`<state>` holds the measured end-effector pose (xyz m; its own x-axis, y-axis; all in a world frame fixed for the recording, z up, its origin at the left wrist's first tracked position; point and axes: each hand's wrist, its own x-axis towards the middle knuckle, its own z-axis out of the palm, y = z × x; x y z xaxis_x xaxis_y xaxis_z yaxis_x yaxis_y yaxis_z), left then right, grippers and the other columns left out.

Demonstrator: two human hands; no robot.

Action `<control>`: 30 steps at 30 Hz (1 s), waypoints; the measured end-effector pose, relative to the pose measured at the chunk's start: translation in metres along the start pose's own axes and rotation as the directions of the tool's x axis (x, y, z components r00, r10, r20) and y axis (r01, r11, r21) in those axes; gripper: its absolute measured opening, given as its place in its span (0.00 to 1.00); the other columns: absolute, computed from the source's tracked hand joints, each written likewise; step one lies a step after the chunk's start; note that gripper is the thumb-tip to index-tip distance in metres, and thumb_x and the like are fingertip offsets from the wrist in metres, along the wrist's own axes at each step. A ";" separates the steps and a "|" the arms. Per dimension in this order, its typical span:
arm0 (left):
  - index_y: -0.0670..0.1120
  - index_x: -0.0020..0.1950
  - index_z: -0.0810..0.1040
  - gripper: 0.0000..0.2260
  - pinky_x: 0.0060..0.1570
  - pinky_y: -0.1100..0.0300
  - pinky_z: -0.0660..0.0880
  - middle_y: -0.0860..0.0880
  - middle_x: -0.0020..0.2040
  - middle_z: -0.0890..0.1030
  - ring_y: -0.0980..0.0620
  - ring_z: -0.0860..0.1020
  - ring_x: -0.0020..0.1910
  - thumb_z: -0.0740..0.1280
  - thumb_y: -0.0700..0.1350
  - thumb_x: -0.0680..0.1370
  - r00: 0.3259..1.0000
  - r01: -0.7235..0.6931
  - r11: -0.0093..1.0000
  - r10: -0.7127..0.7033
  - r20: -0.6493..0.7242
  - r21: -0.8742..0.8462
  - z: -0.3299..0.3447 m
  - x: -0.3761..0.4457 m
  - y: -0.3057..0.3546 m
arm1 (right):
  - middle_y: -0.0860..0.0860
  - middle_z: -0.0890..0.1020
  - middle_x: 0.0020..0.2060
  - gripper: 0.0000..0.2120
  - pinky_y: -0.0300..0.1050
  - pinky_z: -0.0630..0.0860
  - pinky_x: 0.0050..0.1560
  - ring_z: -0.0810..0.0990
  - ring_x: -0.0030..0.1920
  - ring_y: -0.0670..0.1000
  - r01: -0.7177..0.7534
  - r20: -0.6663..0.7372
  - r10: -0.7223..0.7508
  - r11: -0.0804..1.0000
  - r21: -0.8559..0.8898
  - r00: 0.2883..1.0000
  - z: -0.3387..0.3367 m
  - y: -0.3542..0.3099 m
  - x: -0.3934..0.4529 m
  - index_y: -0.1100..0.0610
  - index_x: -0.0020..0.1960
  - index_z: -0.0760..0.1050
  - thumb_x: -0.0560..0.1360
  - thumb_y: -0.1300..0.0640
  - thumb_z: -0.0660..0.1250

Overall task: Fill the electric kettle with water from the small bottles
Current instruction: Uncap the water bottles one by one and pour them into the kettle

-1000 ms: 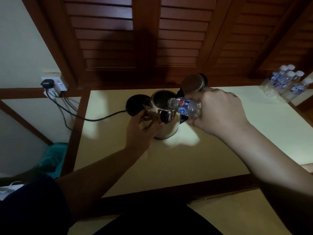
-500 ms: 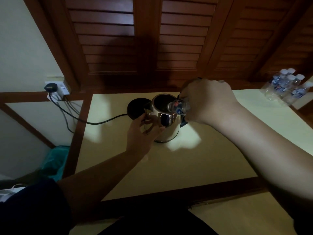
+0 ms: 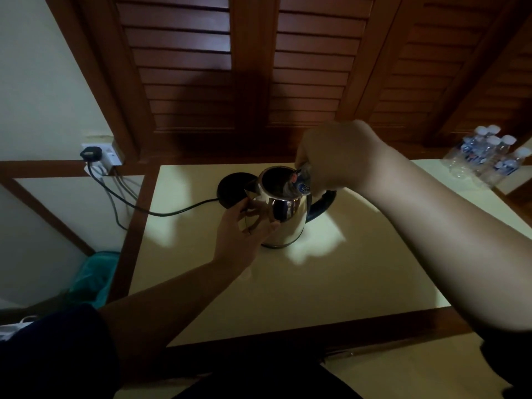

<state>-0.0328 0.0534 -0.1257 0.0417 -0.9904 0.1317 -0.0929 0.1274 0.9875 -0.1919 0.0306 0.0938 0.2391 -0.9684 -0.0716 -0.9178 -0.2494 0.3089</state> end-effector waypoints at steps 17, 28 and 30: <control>0.65 0.53 0.76 0.20 0.47 0.75 0.75 0.64 0.54 0.80 0.74 0.76 0.55 0.81 0.46 0.72 1.000 -0.026 0.994 0.024 0.021 0.107 -0.004 -0.002 0.007 | 0.44 0.84 0.49 0.19 0.43 0.74 0.37 0.82 0.50 0.51 0.010 -0.072 -0.010 1.000 0.010 0.997 -0.004 0.003 -0.006 0.40 0.57 0.83 0.67 0.42 0.78; 0.52 0.75 0.71 0.31 0.51 0.68 0.73 0.61 0.64 0.74 0.60 0.76 0.59 0.78 0.50 0.75 0.967 0.167 0.916 -0.224 0.121 0.366 -0.038 -0.017 0.002 | 0.40 0.83 0.53 0.30 0.35 0.79 0.50 0.84 0.49 0.39 -0.036 -0.005 0.193 0.209 0.977 0.981 0.135 -0.020 -0.095 0.42 0.71 0.75 0.72 0.53 0.80; 0.50 0.74 0.74 0.30 0.56 0.63 0.75 0.55 0.66 0.77 0.55 0.77 0.61 0.77 0.53 0.75 0.965 0.063 0.816 -0.197 0.175 0.574 -0.051 -0.031 -0.005 | 0.44 0.83 0.57 0.24 0.37 0.80 0.50 0.84 0.54 0.43 -0.081 0.058 0.214 0.100 0.992 0.975 0.172 -0.035 -0.103 0.41 0.68 0.75 0.75 0.52 0.77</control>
<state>0.0169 0.0862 -0.1300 -0.1155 -0.9899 -0.0827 -0.6446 0.0114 0.7644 -0.2392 0.1378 -0.0731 0.0187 -0.9981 -0.0586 -0.4253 0.0451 -0.9040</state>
